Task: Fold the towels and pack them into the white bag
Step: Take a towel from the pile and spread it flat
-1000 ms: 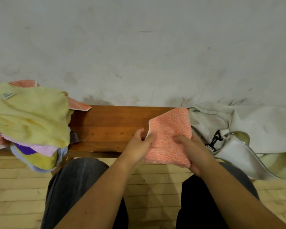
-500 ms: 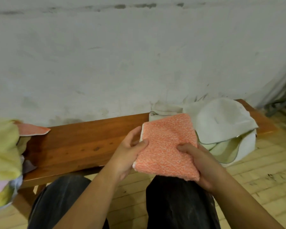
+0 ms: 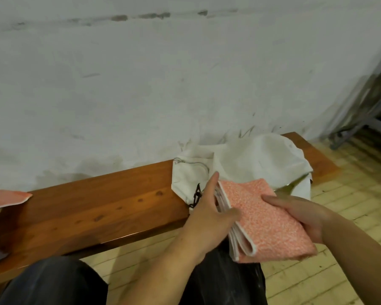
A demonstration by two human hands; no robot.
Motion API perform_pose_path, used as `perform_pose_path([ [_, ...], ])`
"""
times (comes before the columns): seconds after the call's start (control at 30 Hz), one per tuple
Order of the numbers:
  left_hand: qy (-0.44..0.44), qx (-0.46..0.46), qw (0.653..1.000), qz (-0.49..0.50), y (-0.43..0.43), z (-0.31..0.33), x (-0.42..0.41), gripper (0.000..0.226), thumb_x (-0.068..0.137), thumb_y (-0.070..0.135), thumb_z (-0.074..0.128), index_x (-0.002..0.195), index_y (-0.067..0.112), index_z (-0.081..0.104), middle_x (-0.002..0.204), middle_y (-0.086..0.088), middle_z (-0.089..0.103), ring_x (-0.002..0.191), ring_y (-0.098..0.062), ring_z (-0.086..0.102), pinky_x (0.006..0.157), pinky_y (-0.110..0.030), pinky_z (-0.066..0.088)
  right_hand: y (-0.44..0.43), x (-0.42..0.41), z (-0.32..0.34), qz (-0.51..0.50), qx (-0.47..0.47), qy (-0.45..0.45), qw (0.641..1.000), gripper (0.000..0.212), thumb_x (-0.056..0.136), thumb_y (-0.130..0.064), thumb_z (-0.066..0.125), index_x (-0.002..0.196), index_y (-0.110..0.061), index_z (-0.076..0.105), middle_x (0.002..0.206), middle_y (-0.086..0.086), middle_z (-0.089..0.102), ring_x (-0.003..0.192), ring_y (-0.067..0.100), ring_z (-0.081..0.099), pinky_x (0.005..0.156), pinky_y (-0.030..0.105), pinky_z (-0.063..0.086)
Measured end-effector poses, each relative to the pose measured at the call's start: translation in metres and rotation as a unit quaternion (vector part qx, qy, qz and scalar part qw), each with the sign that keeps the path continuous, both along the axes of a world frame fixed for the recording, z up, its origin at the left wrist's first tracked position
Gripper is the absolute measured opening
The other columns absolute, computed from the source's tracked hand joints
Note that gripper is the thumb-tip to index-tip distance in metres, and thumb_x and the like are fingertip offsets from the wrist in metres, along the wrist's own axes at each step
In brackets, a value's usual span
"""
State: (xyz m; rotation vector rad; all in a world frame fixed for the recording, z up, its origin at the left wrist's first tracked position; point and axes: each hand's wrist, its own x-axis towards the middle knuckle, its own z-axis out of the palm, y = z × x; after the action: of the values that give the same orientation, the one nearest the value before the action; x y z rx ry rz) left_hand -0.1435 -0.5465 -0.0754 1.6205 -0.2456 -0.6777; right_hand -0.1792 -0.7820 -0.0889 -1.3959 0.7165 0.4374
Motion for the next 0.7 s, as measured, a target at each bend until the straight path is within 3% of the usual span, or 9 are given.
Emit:
perform_pose_path([
  [0.1,-0.053,0.079,0.995,-0.034,-0.004,0.003,0.007,0.086,0.091,0.042,0.068,0.148,0.064,0.007,0.152,0.020,0.041,0.123,-0.002,0.055,0.101,-0.035,0.052,-0.017,0.003,-0.005,0.007,-0.026,0.003,1.000,0.047,0.087,-0.033,0.073,0.126,-0.011,0.063,0.109,0.023,0.074,0.100,0.047,0.070,0.097,0.063,0.052],
  [0.2,-0.155,0.209,0.965,-0.029,-0.006,0.010,0.023,0.067,0.095,0.057,0.055,0.151,0.053,0.017,0.137,0.015,0.058,0.109,-0.005,0.064,0.095,-0.032,0.055,-0.025,0.007,-0.013,0.011,-0.036,0.006,0.999,0.045,0.087,-0.034,0.073,0.125,-0.012,0.064,0.106,0.022,0.075,0.097,0.046,0.072,0.090,0.059,0.056],
  [0.27,-0.280,0.306,0.909,-0.024,-0.010,0.015,0.043,0.042,0.100,0.051,0.050,0.140,0.042,0.041,0.123,0.013,0.063,0.101,-0.006,0.064,0.090,-0.030,0.056,-0.025,0.009,-0.017,0.020,-0.040,0.010,0.999,0.040,0.089,-0.034,0.072,0.122,-0.014,0.065,0.101,0.018,0.077,0.092,0.043,0.074,0.082,0.053,0.058],
  [0.33,-0.399,0.346,0.847,-0.054,-0.017,0.017,0.061,0.019,0.101,0.036,0.050,0.119,0.036,0.057,0.121,0.010,0.055,0.111,-0.009,0.054,0.093,-0.031,0.054,-0.024,0.011,-0.018,0.034,-0.052,0.007,0.998,0.031,0.093,-0.031,0.069,0.119,-0.016,0.065,0.094,0.013,0.078,0.082,0.036,0.076,0.071,0.043,0.059],
  [0.4,-0.478,0.364,0.788,-0.137,-0.027,0.018,0.076,0.020,0.099,0.025,0.050,0.108,0.034,0.066,0.131,0.008,0.049,0.125,-0.014,0.042,0.102,-0.037,0.047,-0.023,0.014,-0.019,0.052,-0.064,0.002,0.997,0.030,0.094,-0.032,0.069,0.120,-0.016,0.065,0.094,0.010,0.079,0.080,0.030,0.077,0.068,0.039,0.057],
  [0.47,-0.497,0.416,0.727,-0.226,-0.037,0.018,0.086,0.026,0.098,0.021,0.049,0.106,0.033,0.071,0.141,0.007,0.047,0.131,-0.017,0.039,0.108,-0.040,0.039,-0.024,0.016,-0.021,0.076,-0.081,-0.002,0.994,0.036,0.092,-0.036,0.071,0.123,-0.018,0.067,0.099,0.008,0.079,0.086,0.029,0.077,0.077,0.043,0.057],
  [0.57,-0.484,0.495,0.650,-0.314,-0.053,0.012,0.096,0.030,0.098,0.020,0.045,0.110,0.027,0.072,0.137,0.002,0.054,0.126,-0.022,0.043,0.106,-0.045,0.038,-0.025,0.019,-0.024,0.107,-0.108,-0.001,0.988,0.035,0.090,-0.038,0.072,0.120,-0.020,0.070,0.101,0.006,0.079,0.092,0.029,0.076,0.090,0.049,0.056],
  [0.7,-0.490,0.546,0.578,-0.359,-0.065,0.005,0.097,0.035,0.097,0.018,0.047,0.127,0.023,0.065,0.152,-0.001,0.044,0.141,-0.024,0.031,0.118,-0.048,0.024,-0.024,0.022,-0.031,0.148,-0.158,0.007,0.976,0.029,0.090,-0.041,0.072,0.114,-0.025,0.072,0.098,0.000,0.078,0.093,0.025,0.075,0.090,0.045,0.056],
])
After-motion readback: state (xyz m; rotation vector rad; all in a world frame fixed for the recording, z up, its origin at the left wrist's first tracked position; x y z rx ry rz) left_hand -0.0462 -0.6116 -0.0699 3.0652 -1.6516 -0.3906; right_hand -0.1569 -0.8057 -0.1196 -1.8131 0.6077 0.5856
